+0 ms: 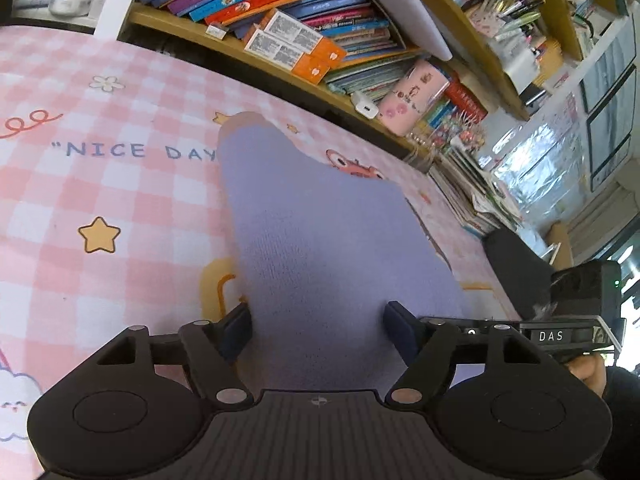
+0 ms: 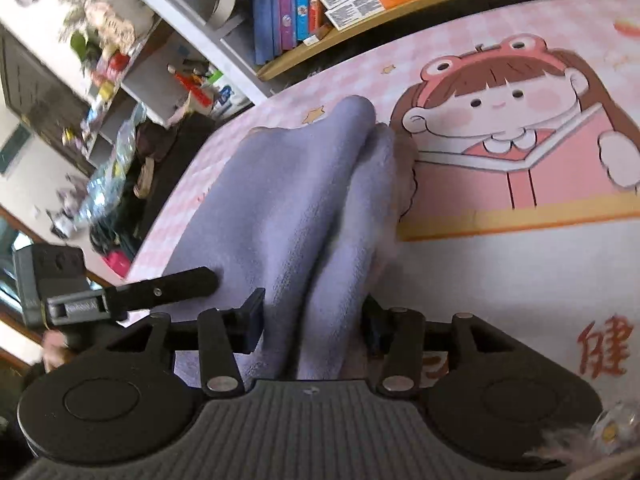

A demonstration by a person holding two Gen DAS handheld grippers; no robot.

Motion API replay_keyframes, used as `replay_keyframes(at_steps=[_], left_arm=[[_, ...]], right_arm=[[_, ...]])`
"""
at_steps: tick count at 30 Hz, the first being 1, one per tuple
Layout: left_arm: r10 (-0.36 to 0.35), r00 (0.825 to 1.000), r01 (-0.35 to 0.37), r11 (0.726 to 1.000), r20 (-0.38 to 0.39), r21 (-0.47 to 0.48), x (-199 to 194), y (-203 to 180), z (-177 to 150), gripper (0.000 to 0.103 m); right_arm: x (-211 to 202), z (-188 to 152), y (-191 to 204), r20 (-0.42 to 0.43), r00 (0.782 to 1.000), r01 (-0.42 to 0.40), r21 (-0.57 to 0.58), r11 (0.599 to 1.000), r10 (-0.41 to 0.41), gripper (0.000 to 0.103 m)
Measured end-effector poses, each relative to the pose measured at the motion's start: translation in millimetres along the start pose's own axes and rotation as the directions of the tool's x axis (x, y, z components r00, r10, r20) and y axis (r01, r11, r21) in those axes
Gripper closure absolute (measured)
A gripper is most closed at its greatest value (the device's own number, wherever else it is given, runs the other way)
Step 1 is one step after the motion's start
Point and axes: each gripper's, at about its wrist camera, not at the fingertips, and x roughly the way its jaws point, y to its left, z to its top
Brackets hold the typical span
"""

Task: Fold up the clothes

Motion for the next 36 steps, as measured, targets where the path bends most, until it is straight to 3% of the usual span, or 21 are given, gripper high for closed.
replay_keyframes(at_steps=[7,11,19,26,36], left_arm=[[0.050,0.998,-0.053,0.995,0.043,0.081,-5,-15,-1,0.045],[0.066,0.995,-0.075,0.988,0.070,0.136,-10,-24,1,0.045],[0.093,0.990,-0.110,0.982,0.108,0.156,-21,-23,14,0.045],[0.099,0.983,-0.125,0.978,0.155,0.168,-26,-23,31,0.045],[0.110,0.971,-0.142,0.979,0.213,0.145,-5,-12,78,0.045]], right_arm=[[-5,-7,19,0.058,0.998,0.026,-0.123,0.992,-0.018,0.073],[-7,-10,28,0.094,0.995,0.054,-0.176,0.983,-0.038,0.073],[1,-4,38,0.137,0.990,0.044,-0.216,0.975,-0.015,0.073],[3,14,52,0.163,0.986,0.064,-0.284,0.957,-0.018,0.073],[27,62,56,0.218,0.975,0.112,-0.341,0.933,-0.037,0.073]])
